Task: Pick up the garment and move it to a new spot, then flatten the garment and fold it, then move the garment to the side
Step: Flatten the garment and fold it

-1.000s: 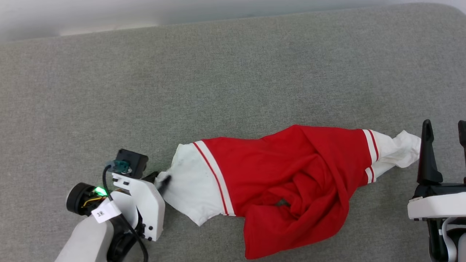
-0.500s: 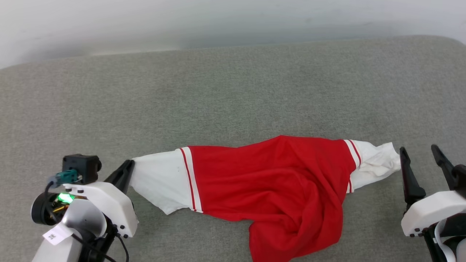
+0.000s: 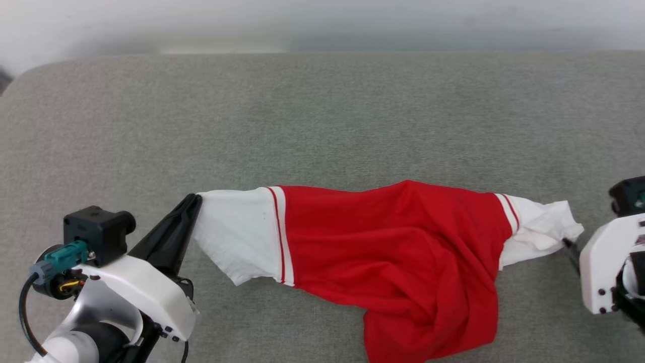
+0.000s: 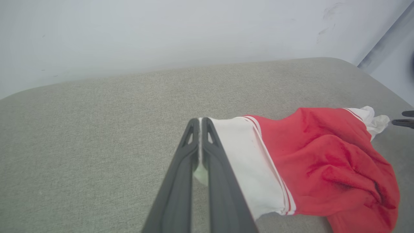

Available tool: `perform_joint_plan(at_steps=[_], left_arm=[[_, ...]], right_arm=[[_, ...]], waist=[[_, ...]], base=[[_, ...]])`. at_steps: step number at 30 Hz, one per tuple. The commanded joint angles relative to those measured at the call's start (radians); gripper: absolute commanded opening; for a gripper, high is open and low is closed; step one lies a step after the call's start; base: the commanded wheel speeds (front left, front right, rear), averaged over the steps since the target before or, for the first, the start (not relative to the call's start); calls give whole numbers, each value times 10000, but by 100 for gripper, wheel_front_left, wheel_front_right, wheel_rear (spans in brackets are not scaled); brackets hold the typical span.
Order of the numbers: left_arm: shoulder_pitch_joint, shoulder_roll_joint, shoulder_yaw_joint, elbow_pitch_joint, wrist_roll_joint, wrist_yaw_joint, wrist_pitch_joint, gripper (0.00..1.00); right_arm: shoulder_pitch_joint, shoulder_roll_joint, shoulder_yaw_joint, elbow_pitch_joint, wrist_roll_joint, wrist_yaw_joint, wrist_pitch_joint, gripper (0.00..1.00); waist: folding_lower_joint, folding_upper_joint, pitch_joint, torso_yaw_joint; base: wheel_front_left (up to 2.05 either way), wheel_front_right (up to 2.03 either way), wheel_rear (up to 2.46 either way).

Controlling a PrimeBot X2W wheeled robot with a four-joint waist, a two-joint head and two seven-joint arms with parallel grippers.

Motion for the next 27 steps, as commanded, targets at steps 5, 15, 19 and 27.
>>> perform_joint_plan(at_steps=[5,15,19,27], left_arm=[[-128,-74,-97,-188,24,38,-14,0],[-339,-115,-366,-118,-13,-69,35,0],[-387,-111,-416,-11,-10,-51,43,0],[-432,-43,-205,404,-73,-7,-193,0]], right_arm=[[-273,-275,360,499,232,-5,425,100],[-920,-373,904,2311,-24,-3,-833,100],[-942,-415,1259,2896,48,-1,-809,36],[-1393,-785,1373,3327,-100,-11,-1757,0]], waist=[[0,0,258,344],[0,0,795,811],[0,0,829,860],[0,0,267,672]], base=[[0,0,0],[0,0,0],[0,0,0],[0,0,0]])
